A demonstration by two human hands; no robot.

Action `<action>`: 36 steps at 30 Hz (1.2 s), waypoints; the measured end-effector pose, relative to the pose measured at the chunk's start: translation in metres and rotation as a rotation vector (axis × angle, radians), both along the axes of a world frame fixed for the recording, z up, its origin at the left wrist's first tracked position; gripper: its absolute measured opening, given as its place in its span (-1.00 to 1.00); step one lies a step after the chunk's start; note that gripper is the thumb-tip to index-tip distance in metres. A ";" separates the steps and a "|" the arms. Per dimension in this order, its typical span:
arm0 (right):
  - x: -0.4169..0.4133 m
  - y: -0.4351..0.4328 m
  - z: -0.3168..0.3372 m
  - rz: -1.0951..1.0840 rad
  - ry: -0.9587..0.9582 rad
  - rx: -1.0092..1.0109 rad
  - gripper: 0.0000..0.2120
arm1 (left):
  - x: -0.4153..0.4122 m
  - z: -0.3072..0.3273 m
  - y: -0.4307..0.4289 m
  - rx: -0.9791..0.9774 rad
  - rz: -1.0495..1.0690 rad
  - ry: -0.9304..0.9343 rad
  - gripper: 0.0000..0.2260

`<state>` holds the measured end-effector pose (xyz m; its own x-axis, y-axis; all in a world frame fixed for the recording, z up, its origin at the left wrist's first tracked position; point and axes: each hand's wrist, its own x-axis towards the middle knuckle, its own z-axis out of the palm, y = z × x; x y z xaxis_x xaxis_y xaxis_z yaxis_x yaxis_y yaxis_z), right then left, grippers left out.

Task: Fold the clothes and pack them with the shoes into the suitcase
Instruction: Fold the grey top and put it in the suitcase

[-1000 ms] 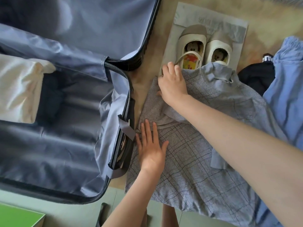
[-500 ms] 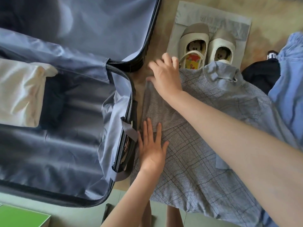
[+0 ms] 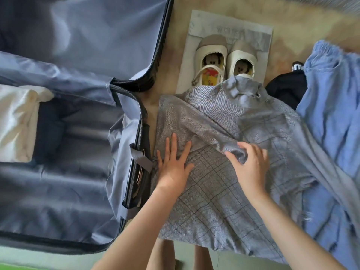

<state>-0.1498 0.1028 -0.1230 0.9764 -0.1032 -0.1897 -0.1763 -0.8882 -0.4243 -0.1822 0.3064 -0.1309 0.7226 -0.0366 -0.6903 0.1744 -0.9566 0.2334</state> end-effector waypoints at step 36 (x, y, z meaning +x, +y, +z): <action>0.079 -0.102 0.039 0.097 0.557 -0.068 -0.50 | -0.010 -0.007 -0.016 -0.094 -0.085 -0.229 -0.50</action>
